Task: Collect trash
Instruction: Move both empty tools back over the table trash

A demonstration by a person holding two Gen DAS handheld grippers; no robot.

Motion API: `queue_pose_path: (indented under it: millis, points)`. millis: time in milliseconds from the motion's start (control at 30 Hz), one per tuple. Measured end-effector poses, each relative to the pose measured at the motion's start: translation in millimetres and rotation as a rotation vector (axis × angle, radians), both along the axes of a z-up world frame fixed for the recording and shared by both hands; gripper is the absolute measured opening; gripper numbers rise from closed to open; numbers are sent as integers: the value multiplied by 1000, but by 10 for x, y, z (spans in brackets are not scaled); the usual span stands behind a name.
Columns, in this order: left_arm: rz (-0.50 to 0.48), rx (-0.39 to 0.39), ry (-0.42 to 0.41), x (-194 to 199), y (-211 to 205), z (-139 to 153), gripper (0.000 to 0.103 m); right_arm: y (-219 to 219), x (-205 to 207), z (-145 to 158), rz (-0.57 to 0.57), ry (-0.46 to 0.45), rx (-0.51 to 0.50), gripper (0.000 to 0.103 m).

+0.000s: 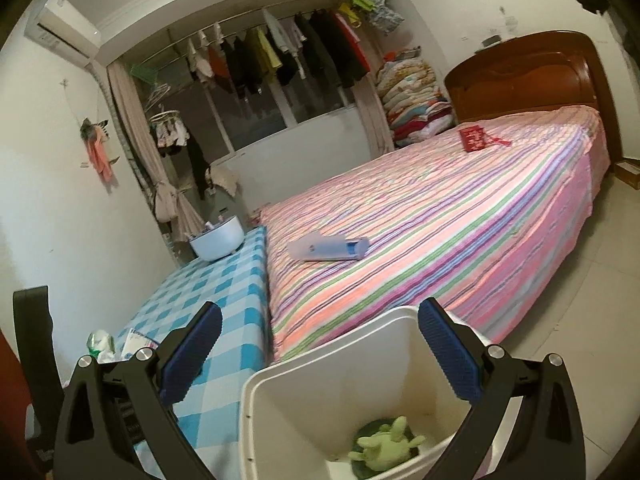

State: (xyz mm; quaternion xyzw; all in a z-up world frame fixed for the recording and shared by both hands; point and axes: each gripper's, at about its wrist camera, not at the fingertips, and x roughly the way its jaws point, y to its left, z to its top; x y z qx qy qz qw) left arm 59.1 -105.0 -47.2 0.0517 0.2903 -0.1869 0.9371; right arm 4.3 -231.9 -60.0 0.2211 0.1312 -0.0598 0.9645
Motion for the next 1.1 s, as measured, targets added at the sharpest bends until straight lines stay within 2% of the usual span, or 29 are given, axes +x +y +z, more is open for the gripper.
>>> queue_pose_path:
  millis: [267,700,900,1100]
  points:
    - [132,-19,-5,103,544,60,79,385,246,-4,115,13,-14,96]
    - [357,-51,-9,29,1549,205,79,1166,638,-18,353,12,-58,96]
    - [456,-19,29,31,1912,149,79,1402,737,-48,414,16,-61,96]
    - [515,-19,149,248,2160,-83,79,1641,843,-27,482,5,-62,96]
